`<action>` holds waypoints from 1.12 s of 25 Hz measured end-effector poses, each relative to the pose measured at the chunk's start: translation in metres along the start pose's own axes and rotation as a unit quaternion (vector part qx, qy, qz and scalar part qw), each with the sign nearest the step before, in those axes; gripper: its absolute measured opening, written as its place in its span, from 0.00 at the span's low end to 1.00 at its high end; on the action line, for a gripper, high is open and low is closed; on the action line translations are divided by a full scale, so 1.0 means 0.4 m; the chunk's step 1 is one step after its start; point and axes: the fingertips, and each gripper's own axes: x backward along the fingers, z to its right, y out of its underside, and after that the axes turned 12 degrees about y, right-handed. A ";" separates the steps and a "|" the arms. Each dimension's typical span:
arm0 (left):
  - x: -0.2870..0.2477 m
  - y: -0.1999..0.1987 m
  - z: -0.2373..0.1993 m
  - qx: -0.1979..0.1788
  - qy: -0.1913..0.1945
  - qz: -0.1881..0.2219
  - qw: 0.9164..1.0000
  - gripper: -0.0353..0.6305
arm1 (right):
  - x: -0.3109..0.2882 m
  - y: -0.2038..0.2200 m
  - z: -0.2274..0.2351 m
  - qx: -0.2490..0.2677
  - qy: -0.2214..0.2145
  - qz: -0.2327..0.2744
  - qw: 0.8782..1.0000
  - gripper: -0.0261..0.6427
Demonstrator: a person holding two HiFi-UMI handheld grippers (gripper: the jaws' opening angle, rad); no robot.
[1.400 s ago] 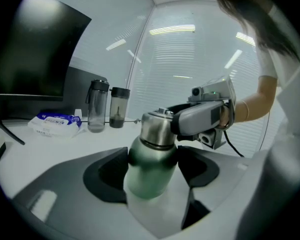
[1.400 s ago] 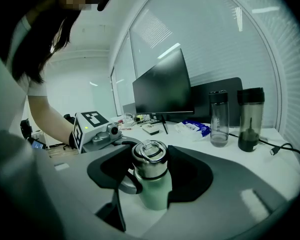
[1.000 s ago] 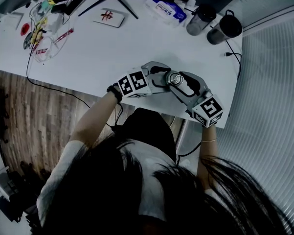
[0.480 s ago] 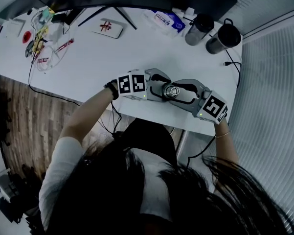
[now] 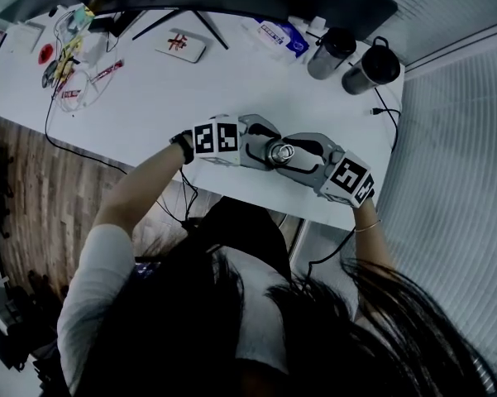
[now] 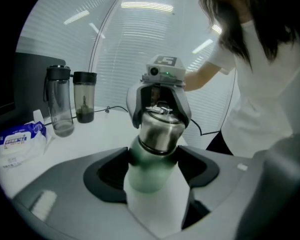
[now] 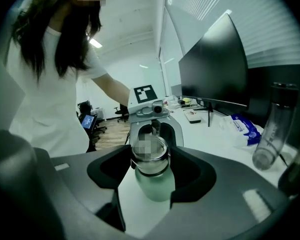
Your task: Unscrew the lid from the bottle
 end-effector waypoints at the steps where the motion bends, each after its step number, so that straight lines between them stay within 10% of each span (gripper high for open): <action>1: 0.000 0.001 0.002 0.005 -0.010 0.006 1.000 0.60 | 0.002 0.005 0.000 -0.017 0.018 -0.002 1.000 0.38; 6: 0.002 0.009 -0.004 0.030 -0.077 0.044 0.996 0.60 | 0.042 -0.026 0.009 -0.107 0.143 0.060 0.982 0.38; 16: -0.006 0.009 -0.004 0.087 -0.202 0.094 0.971 0.60 | 0.058 0.005 -0.001 -0.225 0.350 0.130 0.900 0.38; 23: -0.007 0.010 -0.003 0.096 -0.226 0.107 0.963 0.60 | 0.040 0.010 0.010 -0.189 0.378 0.116 0.899 0.38; 28: -0.006 0.012 0.002 0.092 -0.207 0.099 0.969 0.60 | 0.034 0.006 0.003 -0.163 0.335 0.105 0.922 0.38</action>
